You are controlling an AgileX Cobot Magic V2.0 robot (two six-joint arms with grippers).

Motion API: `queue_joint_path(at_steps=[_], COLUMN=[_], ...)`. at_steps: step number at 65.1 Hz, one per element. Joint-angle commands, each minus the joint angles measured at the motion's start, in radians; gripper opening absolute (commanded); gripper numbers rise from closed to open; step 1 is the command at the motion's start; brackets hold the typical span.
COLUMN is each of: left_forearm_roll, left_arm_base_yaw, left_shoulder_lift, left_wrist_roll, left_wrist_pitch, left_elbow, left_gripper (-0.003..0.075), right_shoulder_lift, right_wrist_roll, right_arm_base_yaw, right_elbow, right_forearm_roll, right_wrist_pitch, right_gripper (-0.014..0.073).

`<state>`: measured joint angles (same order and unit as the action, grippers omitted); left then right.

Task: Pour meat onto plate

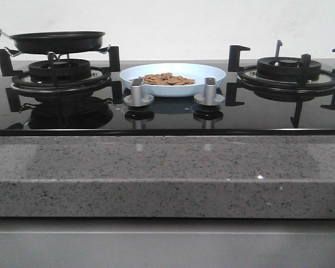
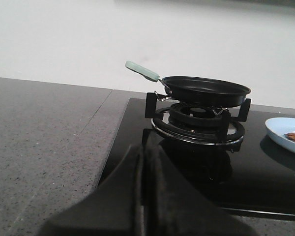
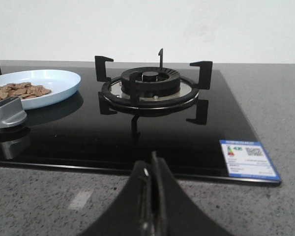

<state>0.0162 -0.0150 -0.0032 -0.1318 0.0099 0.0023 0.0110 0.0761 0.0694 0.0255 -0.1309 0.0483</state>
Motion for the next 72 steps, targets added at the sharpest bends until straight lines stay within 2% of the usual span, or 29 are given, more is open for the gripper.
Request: queue_joint_path(at_steps=[1,9,30,47,72], left_forearm_roll=[0.001,0.001,0.001,0.001,0.001], left_arm_base_yaw=[-0.002,-0.002,-0.002,-0.002,-0.002], left_shoulder_lift=[-0.016,-0.016,-0.016,-0.016,-0.016], left_wrist_roll=[-0.003,-0.003,-0.003,-0.003,-0.003], left_wrist_pitch=[-0.085,-0.085,-0.085,-0.085,-0.085], left_elbow=[0.007,0.007,0.007,0.007,0.007], left_gripper=[-0.002,-0.002,-0.002,-0.002,-0.002], right_shoulder_lift=[0.017,0.017,0.017,0.017,0.017], right_wrist_roll=[-0.066,-0.13,-0.13,-0.13,-0.13], right_arm_base_yaw=[0.0,-0.001,-0.006,-0.073,-0.073], right_elbow=[-0.004,-0.004,-0.004,-0.004,-0.004], right_forearm_roll=[0.079,0.143,0.147,0.147,0.147], right_wrist_pitch=[-0.114,-0.153,-0.171,-0.172,-0.164], right_gripper=[-0.0071,-0.0071,-0.0071,-0.0071,-0.0071])
